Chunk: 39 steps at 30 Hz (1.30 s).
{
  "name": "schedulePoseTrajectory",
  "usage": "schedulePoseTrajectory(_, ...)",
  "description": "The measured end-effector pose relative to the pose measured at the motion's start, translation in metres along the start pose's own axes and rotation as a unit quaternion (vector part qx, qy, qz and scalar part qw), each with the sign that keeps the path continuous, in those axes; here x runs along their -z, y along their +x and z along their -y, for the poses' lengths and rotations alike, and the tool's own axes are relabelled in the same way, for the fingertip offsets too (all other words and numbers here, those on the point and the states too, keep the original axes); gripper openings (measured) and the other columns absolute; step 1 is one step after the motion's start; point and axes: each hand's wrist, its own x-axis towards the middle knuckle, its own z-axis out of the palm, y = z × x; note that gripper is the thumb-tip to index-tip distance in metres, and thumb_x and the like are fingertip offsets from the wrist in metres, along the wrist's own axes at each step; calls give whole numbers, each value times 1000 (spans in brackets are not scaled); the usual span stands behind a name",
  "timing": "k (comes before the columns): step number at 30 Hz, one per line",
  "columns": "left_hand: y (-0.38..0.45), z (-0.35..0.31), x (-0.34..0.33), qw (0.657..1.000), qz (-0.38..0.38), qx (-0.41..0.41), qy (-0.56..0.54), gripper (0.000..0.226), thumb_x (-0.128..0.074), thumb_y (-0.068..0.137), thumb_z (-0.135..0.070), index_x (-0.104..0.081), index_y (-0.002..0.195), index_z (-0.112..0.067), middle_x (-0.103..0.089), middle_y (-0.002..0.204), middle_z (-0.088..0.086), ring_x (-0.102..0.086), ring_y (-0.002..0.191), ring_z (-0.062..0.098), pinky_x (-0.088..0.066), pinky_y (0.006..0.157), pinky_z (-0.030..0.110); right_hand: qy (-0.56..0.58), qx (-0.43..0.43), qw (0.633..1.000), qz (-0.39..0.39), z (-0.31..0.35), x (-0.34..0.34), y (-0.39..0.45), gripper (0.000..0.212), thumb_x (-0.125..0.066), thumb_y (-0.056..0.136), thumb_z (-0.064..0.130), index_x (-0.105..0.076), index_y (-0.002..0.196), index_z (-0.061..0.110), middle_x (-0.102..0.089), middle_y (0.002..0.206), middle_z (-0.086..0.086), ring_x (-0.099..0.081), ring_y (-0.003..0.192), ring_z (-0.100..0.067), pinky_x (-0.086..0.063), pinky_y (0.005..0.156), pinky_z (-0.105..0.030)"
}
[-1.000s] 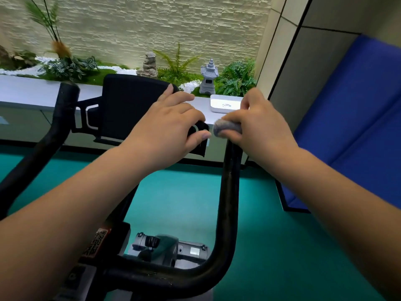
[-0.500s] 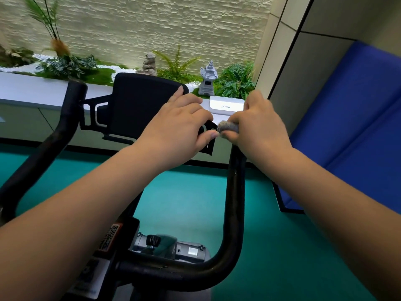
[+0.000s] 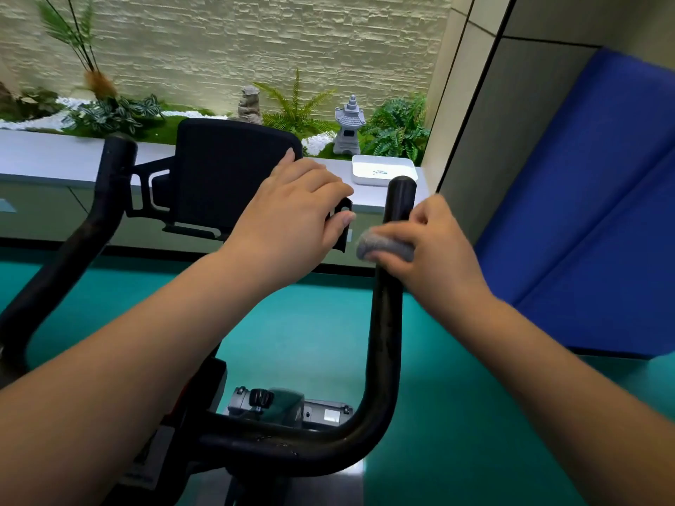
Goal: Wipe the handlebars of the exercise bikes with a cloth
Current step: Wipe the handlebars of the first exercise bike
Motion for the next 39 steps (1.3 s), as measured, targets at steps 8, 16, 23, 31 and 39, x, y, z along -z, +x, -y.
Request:
schedulePoseTrajectory(8,-12,-15,-5,1000,15,2,-23,44,-57,93,-21,-51,135,-8,-52,138,9,-42,132,28,-38,106,44,112,-33,993,1,-13,2,0,33,-74,77,34,-71,110,29,-35,93,2,-36,83,-5,-34,74,-11)
schedulePoseTrajectory(16,-24,-21,0,999,49,-13,1,39,-72,82,-15,-64,121,-18,-45,146,9,-36,137,30,-49,93,51,190,-44,981,-9,-7,-8,-48,33,-75,77,28,-70,110,27,-40,86,1,-43,82,2,-34,75,-5)
schedulePoseTrajectory(23,-25,-24,5,998,61,5,-2,36,-70,84,-15,-66,118,-21,-41,149,6,-33,140,27,-44,100,51,252,-91,963,-22,-7,-15,-36,32,-74,79,24,-69,110,30,-45,89,0,-49,84,-3,-35,77,-5)
schedulePoseTrajectory(31,-23,-31,6,998,41,36,-10,26,-71,83,-13,-71,109,-17,-49,142,7,-42,134,30,-44,100,48,343,-149,925,-70,-2,-22,-55,32,-72,81,17,-69,111,28,-43,87,2,-48,81,-6,-36,77,-5)
schedulePoseTrajectory(39,-21,-34,6,998,41,55,-7,23,-66,88,-20,-71,110,-22,-47,144,2,-38,137,24,-34,107,39,427,-326,831,-146,12,-48,-82,31,-62,90,21,-65,121,24,-61,100,-5,-56,80,7,-41,79,-6)
